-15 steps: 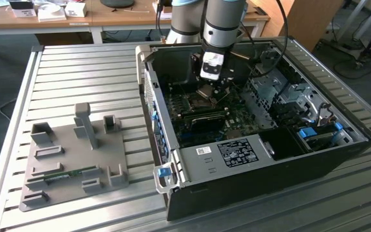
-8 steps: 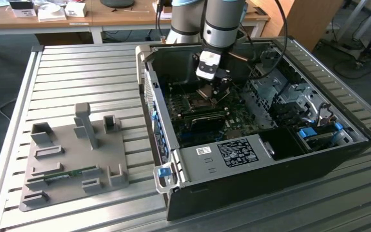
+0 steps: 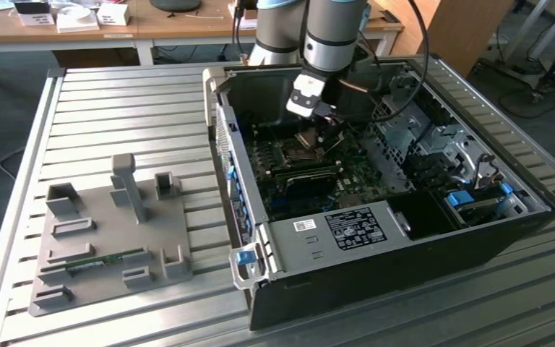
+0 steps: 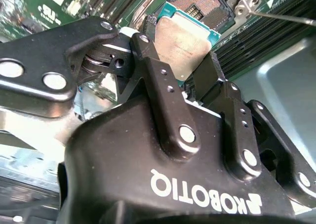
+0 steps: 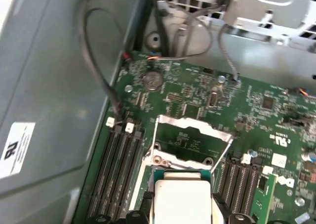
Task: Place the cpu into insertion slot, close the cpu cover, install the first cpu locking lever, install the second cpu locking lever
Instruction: 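Place the cpu into insertion slot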
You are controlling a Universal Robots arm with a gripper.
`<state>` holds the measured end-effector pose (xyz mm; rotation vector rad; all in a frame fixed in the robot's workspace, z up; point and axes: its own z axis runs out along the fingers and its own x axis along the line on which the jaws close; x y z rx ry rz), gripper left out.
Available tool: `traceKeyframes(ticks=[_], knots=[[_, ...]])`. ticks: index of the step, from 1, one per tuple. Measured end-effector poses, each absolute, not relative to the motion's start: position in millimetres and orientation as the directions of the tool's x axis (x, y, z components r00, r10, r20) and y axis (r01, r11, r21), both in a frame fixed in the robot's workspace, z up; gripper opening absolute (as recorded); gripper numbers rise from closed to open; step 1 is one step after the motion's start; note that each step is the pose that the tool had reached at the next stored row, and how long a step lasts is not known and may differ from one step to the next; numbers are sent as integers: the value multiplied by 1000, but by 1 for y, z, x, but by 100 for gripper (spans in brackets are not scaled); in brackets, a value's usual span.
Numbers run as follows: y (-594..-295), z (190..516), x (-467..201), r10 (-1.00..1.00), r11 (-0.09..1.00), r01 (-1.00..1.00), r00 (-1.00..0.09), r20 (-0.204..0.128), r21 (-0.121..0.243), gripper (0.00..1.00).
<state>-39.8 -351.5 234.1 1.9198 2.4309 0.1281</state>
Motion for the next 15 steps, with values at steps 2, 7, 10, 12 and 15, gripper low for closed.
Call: traceKeyframes(ticks=[2, 7, 10, 12, 15], knots=[[-352, 234, -40, 980, 196, 976, -198, 19, 90, 54], [-352, 233, -40, 993, 112, 990, -114, 19, 90, 54], [-352, 233, -40, 998, 63, 994, -65, 19, 90, 54], [-352, 233, -40, 999, 29, 995, -31, 19, 90, 54], [-352, 233, -40, 1000, -19, 996, 17, 19, 90, 54]])
